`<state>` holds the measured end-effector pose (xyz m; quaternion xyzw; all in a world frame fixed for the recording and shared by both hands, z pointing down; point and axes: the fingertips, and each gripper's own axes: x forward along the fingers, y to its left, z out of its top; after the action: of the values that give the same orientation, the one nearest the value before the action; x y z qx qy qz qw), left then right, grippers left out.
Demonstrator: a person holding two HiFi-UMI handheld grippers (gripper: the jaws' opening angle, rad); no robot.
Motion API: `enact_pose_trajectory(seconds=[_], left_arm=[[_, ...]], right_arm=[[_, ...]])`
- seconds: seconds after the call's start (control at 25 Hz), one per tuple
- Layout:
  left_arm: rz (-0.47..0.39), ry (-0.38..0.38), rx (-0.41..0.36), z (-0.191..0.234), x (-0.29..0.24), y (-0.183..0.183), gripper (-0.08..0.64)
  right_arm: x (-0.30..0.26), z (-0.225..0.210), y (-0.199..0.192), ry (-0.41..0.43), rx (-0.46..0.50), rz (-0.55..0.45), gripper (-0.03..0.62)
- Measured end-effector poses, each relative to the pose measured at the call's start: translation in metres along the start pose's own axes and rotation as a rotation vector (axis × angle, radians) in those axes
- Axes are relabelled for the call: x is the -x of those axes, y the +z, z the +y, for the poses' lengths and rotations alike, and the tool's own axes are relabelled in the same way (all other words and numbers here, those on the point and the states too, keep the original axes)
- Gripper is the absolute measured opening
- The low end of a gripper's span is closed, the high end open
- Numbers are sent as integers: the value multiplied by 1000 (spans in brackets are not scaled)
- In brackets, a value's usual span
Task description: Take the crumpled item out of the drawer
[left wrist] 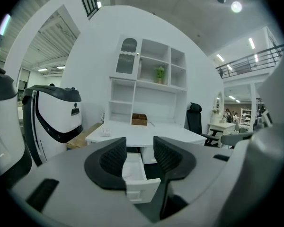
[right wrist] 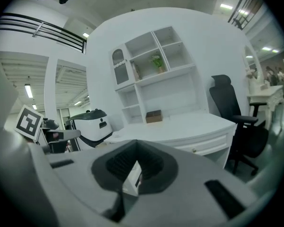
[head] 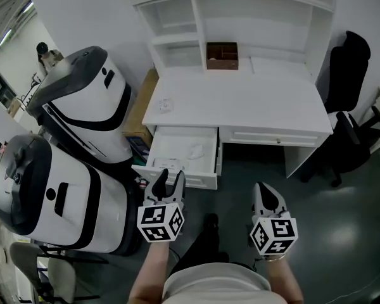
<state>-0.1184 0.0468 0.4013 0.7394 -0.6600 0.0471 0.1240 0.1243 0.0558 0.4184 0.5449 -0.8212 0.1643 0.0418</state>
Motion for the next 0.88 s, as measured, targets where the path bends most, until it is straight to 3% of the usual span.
enact_pose_trajectory(seconds=[0.88], left_arm=[[-6, -44, 11, 82, -163, 59, 163]], right_arm=[[-165, -7, 55, -69, 12, 15, 2]])
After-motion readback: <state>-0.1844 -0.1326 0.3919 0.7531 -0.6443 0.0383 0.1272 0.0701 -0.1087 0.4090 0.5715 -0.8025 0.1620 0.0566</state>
